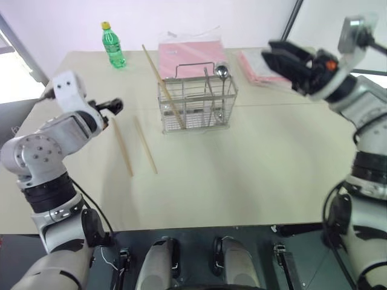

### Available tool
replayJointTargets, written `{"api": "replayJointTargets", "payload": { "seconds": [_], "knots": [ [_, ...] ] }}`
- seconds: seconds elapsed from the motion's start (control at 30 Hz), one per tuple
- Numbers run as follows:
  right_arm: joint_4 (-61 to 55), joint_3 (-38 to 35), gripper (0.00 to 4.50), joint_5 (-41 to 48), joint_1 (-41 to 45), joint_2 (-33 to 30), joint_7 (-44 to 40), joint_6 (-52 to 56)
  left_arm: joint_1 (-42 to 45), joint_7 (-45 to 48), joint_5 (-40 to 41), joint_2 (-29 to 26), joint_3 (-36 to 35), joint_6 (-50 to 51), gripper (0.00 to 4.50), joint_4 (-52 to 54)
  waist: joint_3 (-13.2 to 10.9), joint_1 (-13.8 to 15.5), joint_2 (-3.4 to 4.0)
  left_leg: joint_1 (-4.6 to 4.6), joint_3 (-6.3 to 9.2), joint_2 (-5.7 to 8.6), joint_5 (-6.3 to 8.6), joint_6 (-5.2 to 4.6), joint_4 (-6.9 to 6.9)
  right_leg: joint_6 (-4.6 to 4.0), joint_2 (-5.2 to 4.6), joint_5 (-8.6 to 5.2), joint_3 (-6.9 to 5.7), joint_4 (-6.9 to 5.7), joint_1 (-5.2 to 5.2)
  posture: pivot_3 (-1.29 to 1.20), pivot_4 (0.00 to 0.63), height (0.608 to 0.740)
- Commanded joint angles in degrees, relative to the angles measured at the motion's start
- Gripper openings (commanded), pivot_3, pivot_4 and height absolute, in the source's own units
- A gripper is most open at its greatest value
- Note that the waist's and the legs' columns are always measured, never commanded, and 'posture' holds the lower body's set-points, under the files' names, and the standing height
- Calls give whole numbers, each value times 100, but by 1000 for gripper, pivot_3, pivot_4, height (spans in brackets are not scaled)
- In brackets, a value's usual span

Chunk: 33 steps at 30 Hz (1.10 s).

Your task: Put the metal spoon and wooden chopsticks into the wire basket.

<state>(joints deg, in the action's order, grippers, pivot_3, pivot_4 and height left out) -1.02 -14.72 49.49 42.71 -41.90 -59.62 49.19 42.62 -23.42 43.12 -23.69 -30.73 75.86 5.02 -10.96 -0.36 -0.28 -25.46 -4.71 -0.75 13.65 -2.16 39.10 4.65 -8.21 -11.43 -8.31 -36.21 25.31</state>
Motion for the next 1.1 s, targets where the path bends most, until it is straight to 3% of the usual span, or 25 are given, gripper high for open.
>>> {"api": "replayJointTargets", "payload": {
  "seconds": [0.03,0.43,0.67,0.8,1.0,1.1],
  "knots": [
    [-604,159,4098,186,-351,-207,-354,143,300,15,-524,-91,26,-313,4500,-669,0,23,0,0,-1,0,0,1,0,0,0,0,0,1,0,0,150,692],
    [-1172,109,4098,147,-835,-306,-153,2,1269,1591,-1951,-378,1494,-1284,4500,-3814,-3,267,-7,-7,-13,0,8,16,4,-2,-9,3,0,11,9,0,150,692],
    [-1376,38,4098,256,-1039,-187,90,-42,1912,2144,-2581,-335,1801,-2211,4500,-5461,-3,270,-7,-4,-13,1,12,21,4,-3,-33,4,-11,9,8,0,150,692],
    [-1417,30,4184,304,-1078,-150,222,-54,2270,2090,-2675,-259,1591,-2722,3241,-6156,-3,273,-7,-5,-12,3,11,21,4,-2,-37,5,-11,8,8,0,150,692],
    [-1370,15,4184,355,-1065,-162,326,-51,2567,2116,-2784,-172,1488,-3029,204,-6597,-4,280,-8,-10,-12,12,12,19,4,5,-41,8,-14,11,7,0,150,692],
    [-1329,23,4184,367,-1047,-189,346,-60,2609,2085,-2836,-155,1469,-3136,33,-6655,-4,269,-10,-12,-13,15,12,18,5,10,-43,11,-13,13,7,0,150,692]
  ]
}}
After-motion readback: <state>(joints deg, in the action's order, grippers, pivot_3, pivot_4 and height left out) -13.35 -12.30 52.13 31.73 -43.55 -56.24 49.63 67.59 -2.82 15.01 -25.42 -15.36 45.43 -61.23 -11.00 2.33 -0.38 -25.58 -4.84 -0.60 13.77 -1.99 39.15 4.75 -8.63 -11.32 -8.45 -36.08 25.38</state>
